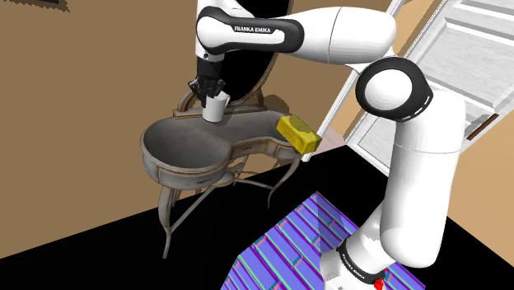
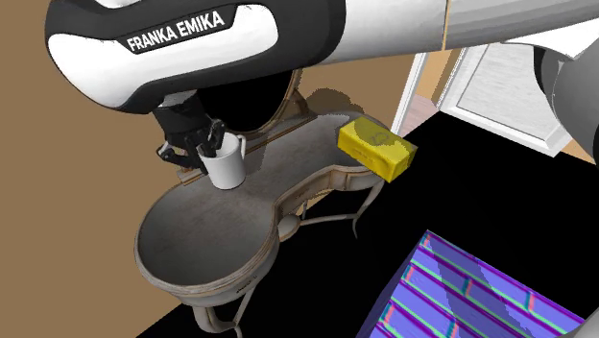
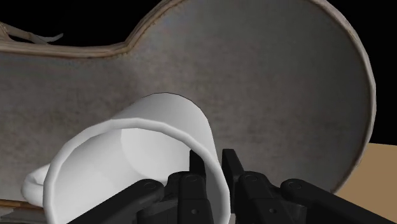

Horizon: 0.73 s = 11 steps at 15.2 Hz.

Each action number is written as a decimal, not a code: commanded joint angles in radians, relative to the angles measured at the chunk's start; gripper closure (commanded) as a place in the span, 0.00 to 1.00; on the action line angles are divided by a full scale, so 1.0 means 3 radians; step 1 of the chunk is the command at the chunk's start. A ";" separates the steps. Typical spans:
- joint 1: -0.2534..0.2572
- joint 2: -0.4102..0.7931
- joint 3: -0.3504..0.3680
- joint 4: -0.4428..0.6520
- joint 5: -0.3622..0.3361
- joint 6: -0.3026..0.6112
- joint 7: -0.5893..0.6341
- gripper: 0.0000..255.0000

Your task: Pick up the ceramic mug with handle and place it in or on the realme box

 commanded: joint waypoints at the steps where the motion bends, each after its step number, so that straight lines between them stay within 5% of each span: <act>1: 0.0006 0.0005 0.0001 0.0105 0.0002 -0.0100 -0.0007 1.00; 10: 0.0028 0.0026 0.0004 0.0529 0.0006 -0.0501 -0.0037 1.00; 11: -0.0029 -0.0091 -0.0005 0.0353 0.0023 -0.0438 -0.0089 1.00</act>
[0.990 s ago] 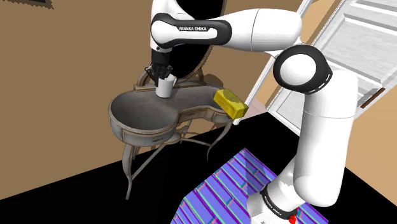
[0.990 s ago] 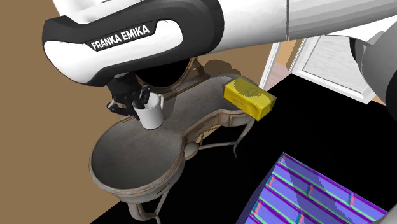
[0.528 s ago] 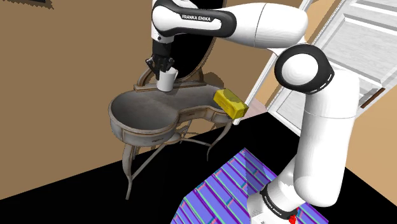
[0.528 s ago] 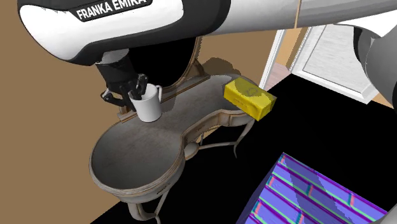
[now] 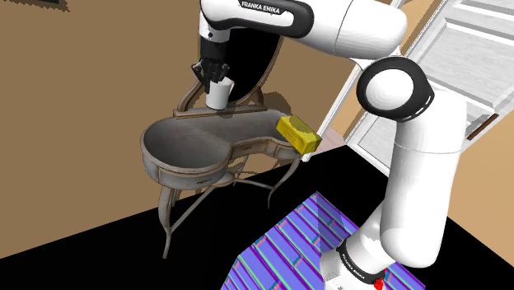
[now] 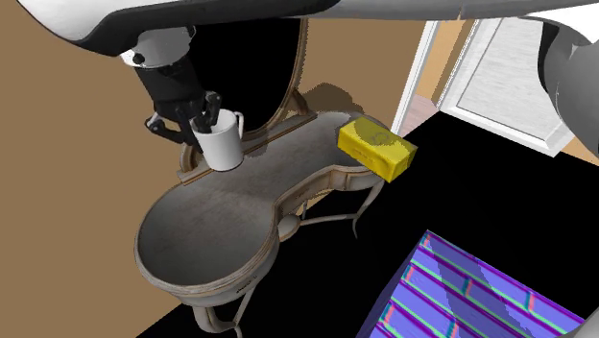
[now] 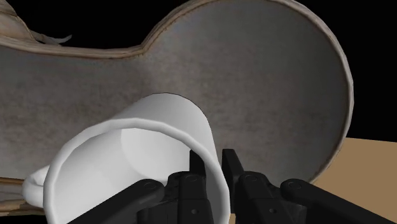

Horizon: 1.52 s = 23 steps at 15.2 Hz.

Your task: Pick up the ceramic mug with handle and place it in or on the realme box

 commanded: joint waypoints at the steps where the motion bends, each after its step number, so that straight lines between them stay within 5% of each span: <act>1: -0.0086 -0.0182 -0.0015 -0.0260 0.0025 0.0086 -0.0081 1.00; 11: -0.0564 -0.1010 -0.0214 -0.1389 0.0151 0.0441 -0.0712 1.00; 23: -0.1045 -0.1554 -0.0608 -0.2029 0.0192 0.0601 -0.1584 1.00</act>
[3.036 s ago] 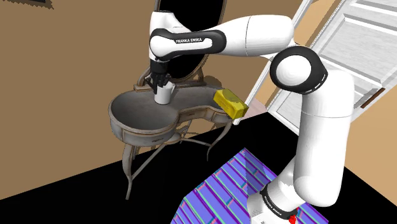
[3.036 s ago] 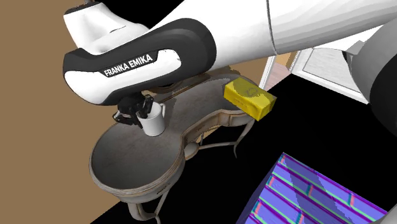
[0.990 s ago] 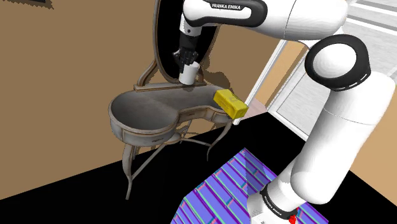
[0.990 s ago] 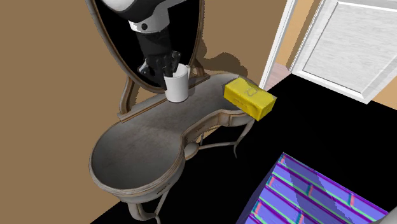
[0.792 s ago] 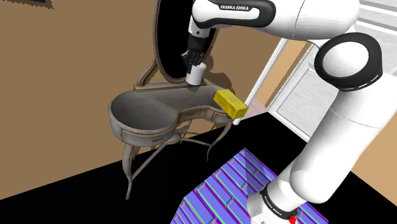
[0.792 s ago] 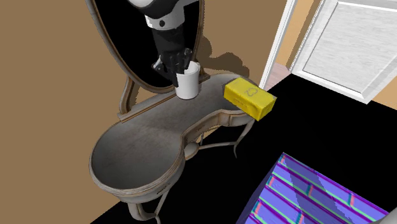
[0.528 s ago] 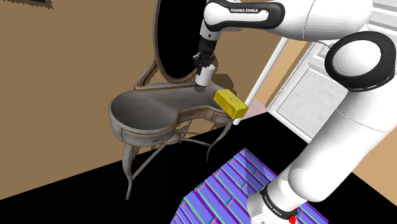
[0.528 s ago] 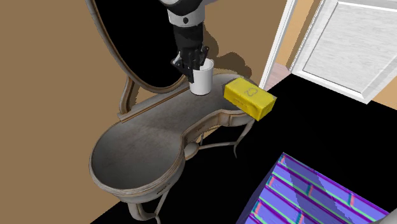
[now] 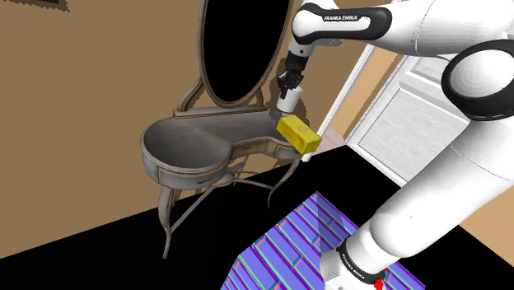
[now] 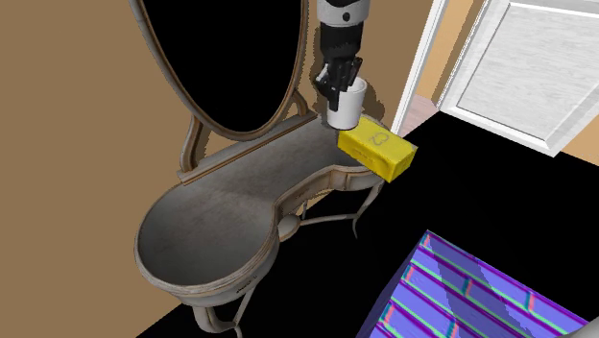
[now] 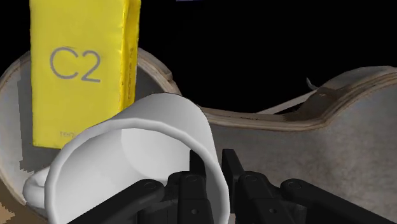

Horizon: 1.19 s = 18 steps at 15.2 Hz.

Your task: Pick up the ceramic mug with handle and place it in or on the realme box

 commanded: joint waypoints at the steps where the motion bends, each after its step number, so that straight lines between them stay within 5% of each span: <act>1: -0.0067 -0.0032 -0.0065 -0.0031 -0.0001 0.0011 -0.0137 1.00; 11: -0.0441 -0.0112 -0.0448 -0.0081 -0.0004 0.0035 -0.0894 1.00; 18: -0.0444 -0.0073 -0.0452 -0.0351 -0.0005 0.0342 -0.0879 1.00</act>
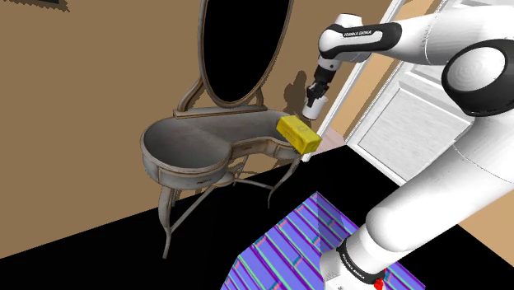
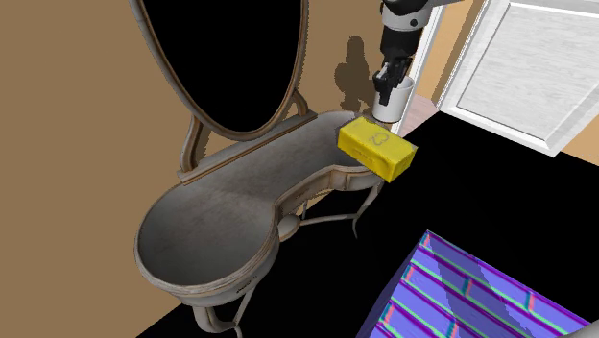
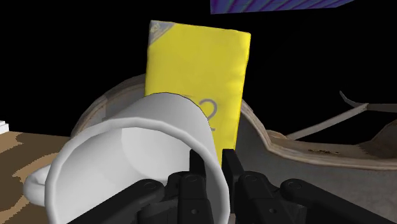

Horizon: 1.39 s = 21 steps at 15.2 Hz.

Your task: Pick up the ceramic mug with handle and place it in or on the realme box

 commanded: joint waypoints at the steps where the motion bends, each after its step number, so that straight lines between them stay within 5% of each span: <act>1: -0.0003 0.0012 -0.0003 -0.0079 -0.0001 0.0093 0.0001 1.00; 11: -0.0009 0.0130 -0.0008 -0.0386 0.0006 0.0517 0.0015 1.00; 18: -0.0009 0.0130 -0.0008 -0.0386 0.0006 0.0517 0.0015 1.00; 19: -0.0009 0.0129 -0.0008 -0.0385 0.0006 0.0516 0.0015 0.00; 21: -0.0009 0.0129 -0.0008 -0.0385 0.0006 0.0516 0.0015 0.00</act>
